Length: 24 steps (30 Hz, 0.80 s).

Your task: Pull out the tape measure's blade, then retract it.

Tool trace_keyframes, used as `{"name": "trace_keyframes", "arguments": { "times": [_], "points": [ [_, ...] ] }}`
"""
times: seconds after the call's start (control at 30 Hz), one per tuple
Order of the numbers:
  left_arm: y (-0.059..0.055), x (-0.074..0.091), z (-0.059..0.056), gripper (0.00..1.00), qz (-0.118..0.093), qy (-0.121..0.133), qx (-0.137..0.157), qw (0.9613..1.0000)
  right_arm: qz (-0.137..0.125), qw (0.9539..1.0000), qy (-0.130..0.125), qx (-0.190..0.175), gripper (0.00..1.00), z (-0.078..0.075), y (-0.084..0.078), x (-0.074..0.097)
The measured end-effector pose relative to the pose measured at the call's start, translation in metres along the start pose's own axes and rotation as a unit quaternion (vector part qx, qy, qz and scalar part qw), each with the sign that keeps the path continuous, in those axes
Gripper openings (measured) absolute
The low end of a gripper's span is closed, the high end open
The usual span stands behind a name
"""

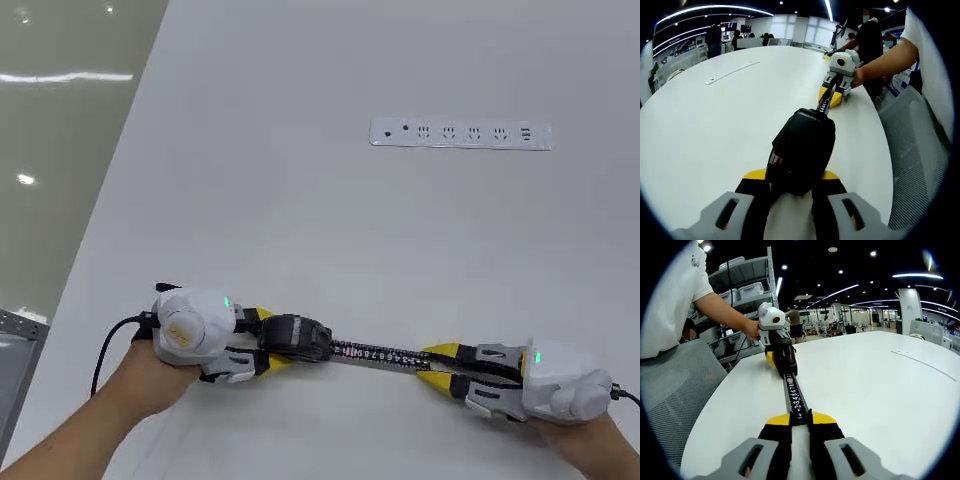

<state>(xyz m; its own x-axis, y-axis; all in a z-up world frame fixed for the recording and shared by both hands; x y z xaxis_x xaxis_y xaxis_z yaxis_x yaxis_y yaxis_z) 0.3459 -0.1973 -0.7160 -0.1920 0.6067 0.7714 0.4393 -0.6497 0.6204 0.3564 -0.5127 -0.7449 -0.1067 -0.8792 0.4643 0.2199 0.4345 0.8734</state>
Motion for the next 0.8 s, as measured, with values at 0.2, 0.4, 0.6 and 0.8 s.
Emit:
{"name": "trace_keyframes", "arguments": {
  "times": [0.2, 0.4, 0.6, 0.8],
  "points": [
    [0.0, 0.0, 0.0, 0.29, 0.001, 0.0, 0.0, 1.0, -0.001, 1.0, 0.002, -0.006, 0.11, 0.0, -0.002, 0.004],
    [0.0, 0.0, 0.0, 0.29, 0.002, 0.001, -0.001, 1.0, -0.001, 1.0, 0.001, -0.008, 0.1, -0.001, -0.004, 0.009],
    [0.001, 0.0, 0.0, 0.29, 0.002, 0.001, 0.0, 1.0, -0.002, 0.9999, -0.001, -0.012, 0.1, -0.002, -0.007, 0.014],
    [0.001, -0.001, 0.0, 0.29, 0.003, 0.001, 0.0, 1.0, -0.002, 0.9999, -0.004, -0.015, 0.1, -0.003, -0.009, 0.02]
  ]
}}
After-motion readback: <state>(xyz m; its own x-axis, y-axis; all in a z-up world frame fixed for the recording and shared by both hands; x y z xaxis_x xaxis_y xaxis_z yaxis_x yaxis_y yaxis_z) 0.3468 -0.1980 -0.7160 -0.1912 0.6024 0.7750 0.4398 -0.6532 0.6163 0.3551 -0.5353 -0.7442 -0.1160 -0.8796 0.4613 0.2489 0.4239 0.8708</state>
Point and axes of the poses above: the centre of the closed fingertips' face, and the gripper's own axes: x roughly backward along the fingers, z roughly to its left, y roughly out of its top, the point moved 9 cm from there along x, roughly backward along the fingers, and after that the axes turned 7 degrees about z, right-handed, at the moved point
